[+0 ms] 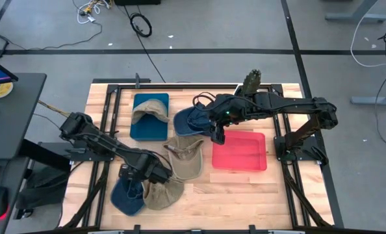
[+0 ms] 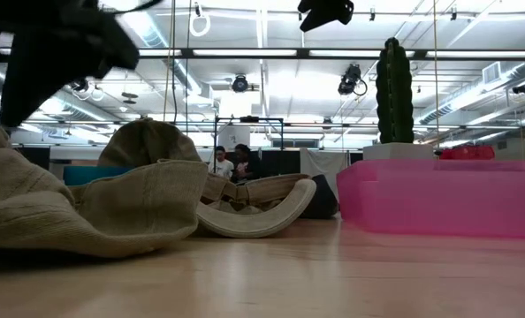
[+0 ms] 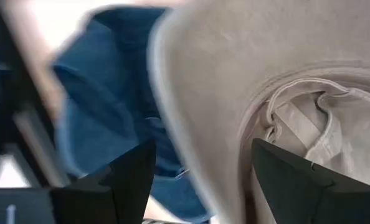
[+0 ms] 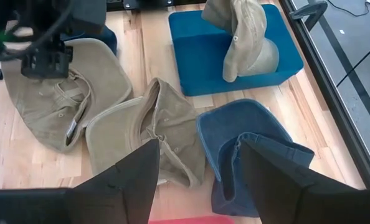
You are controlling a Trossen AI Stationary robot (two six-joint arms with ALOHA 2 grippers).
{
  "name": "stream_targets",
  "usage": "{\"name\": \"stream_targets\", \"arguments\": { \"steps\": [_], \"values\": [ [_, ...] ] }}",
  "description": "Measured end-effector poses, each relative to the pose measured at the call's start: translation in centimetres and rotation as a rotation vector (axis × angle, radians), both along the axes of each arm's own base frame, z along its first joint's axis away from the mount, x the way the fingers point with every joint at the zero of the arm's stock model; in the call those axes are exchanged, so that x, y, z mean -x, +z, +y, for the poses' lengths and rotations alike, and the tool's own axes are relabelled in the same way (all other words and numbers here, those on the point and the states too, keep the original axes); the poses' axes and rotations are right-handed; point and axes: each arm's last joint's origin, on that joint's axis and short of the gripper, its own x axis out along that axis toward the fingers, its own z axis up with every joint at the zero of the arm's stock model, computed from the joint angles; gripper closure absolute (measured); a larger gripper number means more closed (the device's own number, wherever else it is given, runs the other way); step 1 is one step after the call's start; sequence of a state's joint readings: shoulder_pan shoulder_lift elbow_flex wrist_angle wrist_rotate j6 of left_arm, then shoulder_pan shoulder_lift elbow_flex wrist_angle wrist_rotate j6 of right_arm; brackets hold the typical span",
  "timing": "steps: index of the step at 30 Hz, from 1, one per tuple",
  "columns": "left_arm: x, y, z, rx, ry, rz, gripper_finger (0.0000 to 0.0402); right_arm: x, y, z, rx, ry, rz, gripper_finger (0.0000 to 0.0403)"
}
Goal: Pick & Place hat
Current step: Put the bottom brown cap into the blue bin
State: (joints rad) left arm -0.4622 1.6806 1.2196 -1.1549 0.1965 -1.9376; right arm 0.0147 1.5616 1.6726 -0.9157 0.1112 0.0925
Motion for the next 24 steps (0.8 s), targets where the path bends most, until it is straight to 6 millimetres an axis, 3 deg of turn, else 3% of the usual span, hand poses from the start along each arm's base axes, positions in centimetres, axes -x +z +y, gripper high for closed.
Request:
{"name": "stream_targets", "arguments": {
  "steps": [4,10,15,20,24],
  "values": [
    [0.5,-1.5,-0.3,0.007,0.024,-0.017,0.0138,0.0,0.0,0.0,0.000,0.000,-0.001,0.0175],
    [0.8,-1.0,-0.1,-0.020,0.011,-0.043,0.0172,0.0,0.0,0.0,0.000,0.000,-0.004,0.0175],
    [1.2,-0.4,0.2,-0.048,0.008,-0.042,0.0248,-0.1,0.1,0.0,0.000,0.000,-0.019,0.0175],
    [1.5,-0.2,0.4,-0.081,-0.040,-0.052,0.0368,-0.2,0.2,0.0,-0.001,-0.001,-0.031,0.0175],
    [1.5,-0.1,0.5,-0.105,-0.067,-0.065,0.0385,-0.3,0.2,0.0,-0.001,-0.001,-0.036,0.0175]
  ]
}}
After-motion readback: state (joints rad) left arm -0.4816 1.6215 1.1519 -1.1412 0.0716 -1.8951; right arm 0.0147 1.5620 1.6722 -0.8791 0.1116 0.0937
